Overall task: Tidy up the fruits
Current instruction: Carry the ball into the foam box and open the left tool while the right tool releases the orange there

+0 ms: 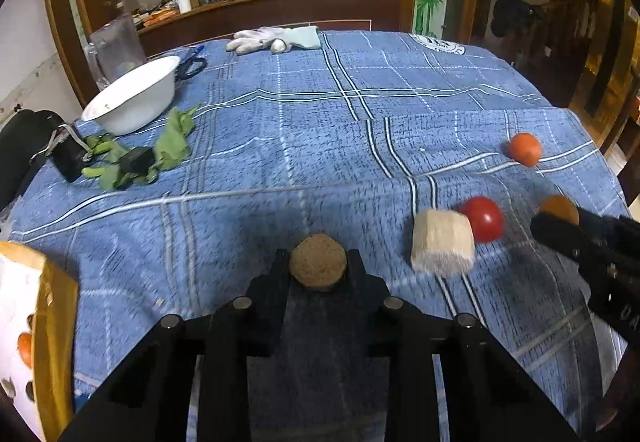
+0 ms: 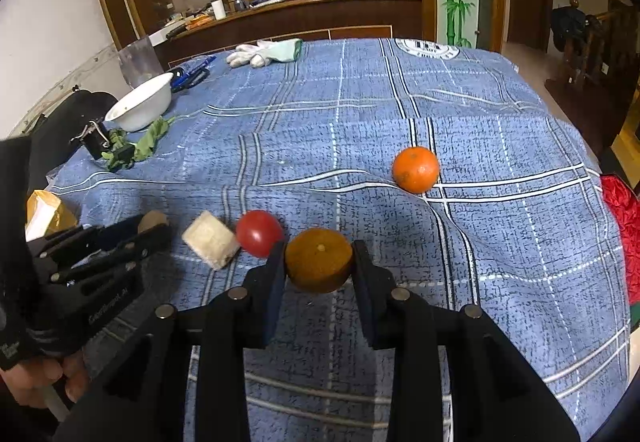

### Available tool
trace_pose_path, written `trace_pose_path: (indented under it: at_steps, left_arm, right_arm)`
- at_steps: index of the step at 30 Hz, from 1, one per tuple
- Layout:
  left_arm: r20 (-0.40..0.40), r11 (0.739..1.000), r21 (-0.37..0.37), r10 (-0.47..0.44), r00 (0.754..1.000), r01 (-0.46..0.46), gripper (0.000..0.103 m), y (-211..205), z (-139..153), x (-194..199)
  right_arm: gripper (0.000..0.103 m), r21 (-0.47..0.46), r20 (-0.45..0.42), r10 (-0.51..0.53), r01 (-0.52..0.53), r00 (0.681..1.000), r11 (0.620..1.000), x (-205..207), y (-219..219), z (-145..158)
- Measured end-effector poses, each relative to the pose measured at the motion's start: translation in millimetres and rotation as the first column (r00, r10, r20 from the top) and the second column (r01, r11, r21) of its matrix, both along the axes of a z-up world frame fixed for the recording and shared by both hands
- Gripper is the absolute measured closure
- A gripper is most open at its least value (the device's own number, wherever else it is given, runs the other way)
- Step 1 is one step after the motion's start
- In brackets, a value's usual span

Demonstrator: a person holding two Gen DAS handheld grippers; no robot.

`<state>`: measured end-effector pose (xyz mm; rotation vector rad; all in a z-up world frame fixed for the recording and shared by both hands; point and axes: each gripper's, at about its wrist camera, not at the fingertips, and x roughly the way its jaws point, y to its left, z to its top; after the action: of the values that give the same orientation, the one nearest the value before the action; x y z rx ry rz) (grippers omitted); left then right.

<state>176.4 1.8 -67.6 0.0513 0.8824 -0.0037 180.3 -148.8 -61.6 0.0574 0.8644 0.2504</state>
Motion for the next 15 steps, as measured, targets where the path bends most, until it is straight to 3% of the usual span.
trace_pose_path:
  at_steps: [15]
  left_arm:
    - [0.083, 0.999, -0.032, 0.026, 0.996, -0.024, 0.076, 16, 23, -96]
  right_arm:
    - [0.069, 0.037, 0.058, -0.052, 0.05, 0.997, 0.998, -114, 21, 8]
